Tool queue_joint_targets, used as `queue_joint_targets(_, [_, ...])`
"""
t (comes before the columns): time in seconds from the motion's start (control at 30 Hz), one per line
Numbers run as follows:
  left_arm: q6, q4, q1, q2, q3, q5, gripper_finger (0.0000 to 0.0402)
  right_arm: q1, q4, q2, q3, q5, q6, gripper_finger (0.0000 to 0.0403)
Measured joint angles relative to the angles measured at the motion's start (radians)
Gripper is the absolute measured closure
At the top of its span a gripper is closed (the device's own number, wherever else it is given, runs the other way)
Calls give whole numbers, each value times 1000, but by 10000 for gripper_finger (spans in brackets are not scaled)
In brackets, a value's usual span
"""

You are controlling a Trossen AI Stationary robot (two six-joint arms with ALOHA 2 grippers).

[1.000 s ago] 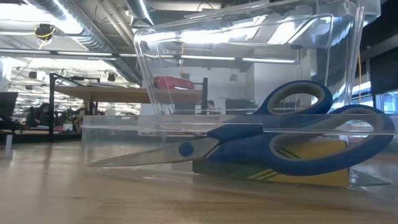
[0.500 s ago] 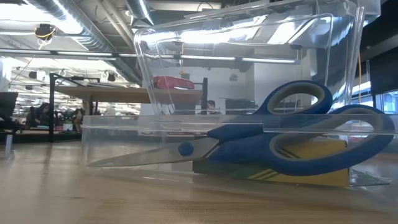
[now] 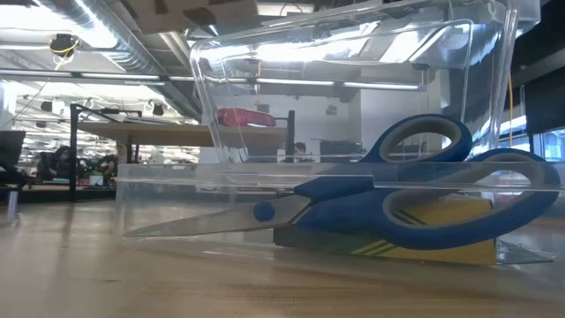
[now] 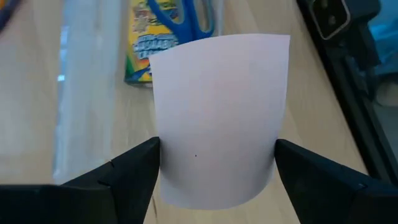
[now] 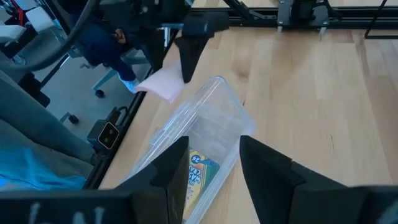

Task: Pack school essentials
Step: Put the pink sticky note into the transparent supply box

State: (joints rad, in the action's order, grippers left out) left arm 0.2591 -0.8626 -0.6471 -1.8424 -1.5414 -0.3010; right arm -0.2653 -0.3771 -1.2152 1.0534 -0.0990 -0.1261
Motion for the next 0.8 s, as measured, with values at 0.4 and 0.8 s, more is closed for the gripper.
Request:
queue_joint_targets(0.4, [-87, 15, 66, -64, 0, 23, 100, 0, 0, 0, 0, 0, 1, 258])
queue_joint_targets(0.8, [-140, 14, 79, -118, 1, -39, 100, 0, 1, 0, 0, 0, -16, 258])
